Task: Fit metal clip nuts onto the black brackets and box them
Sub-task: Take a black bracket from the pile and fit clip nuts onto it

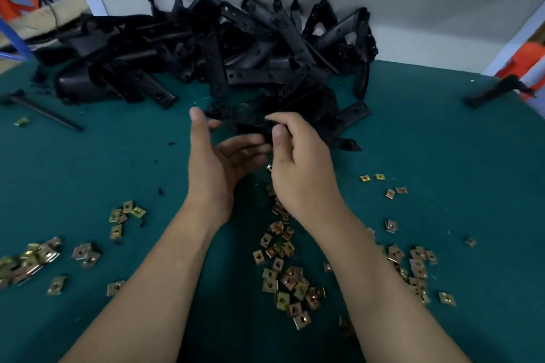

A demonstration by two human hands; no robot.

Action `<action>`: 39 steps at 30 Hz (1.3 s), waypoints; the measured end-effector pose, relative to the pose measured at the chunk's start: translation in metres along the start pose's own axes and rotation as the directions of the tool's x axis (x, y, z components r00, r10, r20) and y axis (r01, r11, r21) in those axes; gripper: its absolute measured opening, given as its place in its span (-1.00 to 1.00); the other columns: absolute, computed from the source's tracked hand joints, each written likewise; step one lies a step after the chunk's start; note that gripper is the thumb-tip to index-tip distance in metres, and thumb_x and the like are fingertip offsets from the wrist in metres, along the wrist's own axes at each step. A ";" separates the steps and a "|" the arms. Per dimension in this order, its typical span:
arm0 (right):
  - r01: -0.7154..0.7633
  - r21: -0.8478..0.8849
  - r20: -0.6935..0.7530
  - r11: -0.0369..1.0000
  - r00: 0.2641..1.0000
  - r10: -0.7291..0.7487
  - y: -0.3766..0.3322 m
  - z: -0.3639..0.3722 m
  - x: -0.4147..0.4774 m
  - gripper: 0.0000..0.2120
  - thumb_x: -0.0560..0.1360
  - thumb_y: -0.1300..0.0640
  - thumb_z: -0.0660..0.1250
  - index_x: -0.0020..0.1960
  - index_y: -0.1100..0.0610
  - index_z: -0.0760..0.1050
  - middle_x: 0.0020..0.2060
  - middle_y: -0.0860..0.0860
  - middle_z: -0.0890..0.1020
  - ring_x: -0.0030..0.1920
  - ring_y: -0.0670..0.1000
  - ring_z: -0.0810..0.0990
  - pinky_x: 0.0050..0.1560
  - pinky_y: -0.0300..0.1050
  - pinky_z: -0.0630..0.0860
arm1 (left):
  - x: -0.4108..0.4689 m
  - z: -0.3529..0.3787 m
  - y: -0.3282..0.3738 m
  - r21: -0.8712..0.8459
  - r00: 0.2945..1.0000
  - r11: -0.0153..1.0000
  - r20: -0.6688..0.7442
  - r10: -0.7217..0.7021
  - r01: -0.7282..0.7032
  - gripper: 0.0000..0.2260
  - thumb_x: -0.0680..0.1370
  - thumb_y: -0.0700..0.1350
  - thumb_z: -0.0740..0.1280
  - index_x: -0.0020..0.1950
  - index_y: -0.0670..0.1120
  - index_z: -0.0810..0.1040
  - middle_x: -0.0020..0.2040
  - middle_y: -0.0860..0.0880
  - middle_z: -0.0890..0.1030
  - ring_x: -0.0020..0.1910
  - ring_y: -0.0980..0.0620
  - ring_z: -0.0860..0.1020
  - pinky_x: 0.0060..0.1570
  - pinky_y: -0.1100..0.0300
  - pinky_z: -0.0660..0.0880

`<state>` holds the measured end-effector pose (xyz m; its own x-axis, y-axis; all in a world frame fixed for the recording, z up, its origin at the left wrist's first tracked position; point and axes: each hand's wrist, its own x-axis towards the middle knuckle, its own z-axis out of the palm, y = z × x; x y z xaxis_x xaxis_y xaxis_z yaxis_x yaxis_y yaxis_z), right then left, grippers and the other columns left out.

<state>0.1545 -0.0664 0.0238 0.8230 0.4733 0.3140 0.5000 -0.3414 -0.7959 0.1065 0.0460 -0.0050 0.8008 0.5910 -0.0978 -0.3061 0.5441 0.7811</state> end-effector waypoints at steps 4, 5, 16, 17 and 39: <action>0.166 0.002 -0.015 0.986 0.986 -0.166 -0.005 -0.019 -0.017 -0.74 0.70 0.19 0.13 0.33 0.08 0.48 0.18 -0.08 0.54 0.21 -0.19 0.48 0.18 -0.46 0.34 | -0.001 -0.002 0.011 -0.180 0.948 0.940 0.191 -0.256 0.290 -0.24 0.50 0.50 0.12 0.27 -0.16 0.50 -0.05 -0.17 0.66 -0.01 -0.15 0.68 -0.05 0.05 0.64; 0.197 0.000 -0.019 0.980 0.980 -0.197 -0.005 -0.025 -0.018 -0.73 0.70 0.23 0.13 0.32 0.11 0.50 0.18 -0.07 0.55 0.22 -0.18 0.48 0.20 -0.45 0.34 | -0.003 -0.001 0.013 -0.147 0.921 0.930 0.256 -0.294 0.338 -0.29 0.48 0.45 0.26 0.24 -0.16 0.59 0.02 -0.15 0.66 0.03 -0.10 0.67 -0.05 0.11 0.64; -0.225 -0.490 0.025 0.842 0.962 0.272 0.063 -0.145 -0.022 -0.82 0.54 0.12 0.44 0.09 -0.12 0.65 0.04 -0.10 0.66 -0.01 -0.10 0.57 -0.07 -0.32 0.37 | -0.008 0.004 0.008 0.031 0.838 0.920 0.402 -0.368 0.390 -0.44 0.21 -0.08 0.70 0.20 0.00 0.72 0.16 -0.04 0.69 0.06 0.07 0.69 0.00 0.32 0.59; -0.260 -0.540 0.052 0.801 0.939 0.340 0.073 -0.148 -0.025 -0.83 0.52 0.09 0.47 0.08 -0.11 0.66 0.00 -0.12 0.64 -0.04 -0.10 0.55 -0.11 -0.31 0.35 | -0.009 0.006 0.007 0.045 0.847 0.923 0.382 -0.370 0.382 -0.51 0.27 -0.10 0.67 0.19 0.00 0.72 0.14 -0.03 0.70 0.04 0.08 0.69 -0.04 0.32 0.60; -0.304 0.758 0.211 0.577 0.951 0.225 0.046 -0.097 -0.045 -0.80 0.31 0.28 0.47 -0.08 0.16 0.71 -0.09 0.14 0.72 0.01 0.09 0.72 0.01 -0.23 0.61 | -0.033 0.034 -0.022 -0.138 0.896 0.912 0.289 -0.337 0.387 -0.65 0.38 -0.13 0.50 0.16 -0.08 0.73 0.07 -0.06 0.72 -0.02 0.07 0.70 -0.09 0.27 0.61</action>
<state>0.1667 -0.1816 0.0236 0.8386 0.5447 0.0106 -0.1661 0.2741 -0.9473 0.1046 -0.0060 0.0017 0.9694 0.1744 -0.1729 -0.0401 0.8071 0.5891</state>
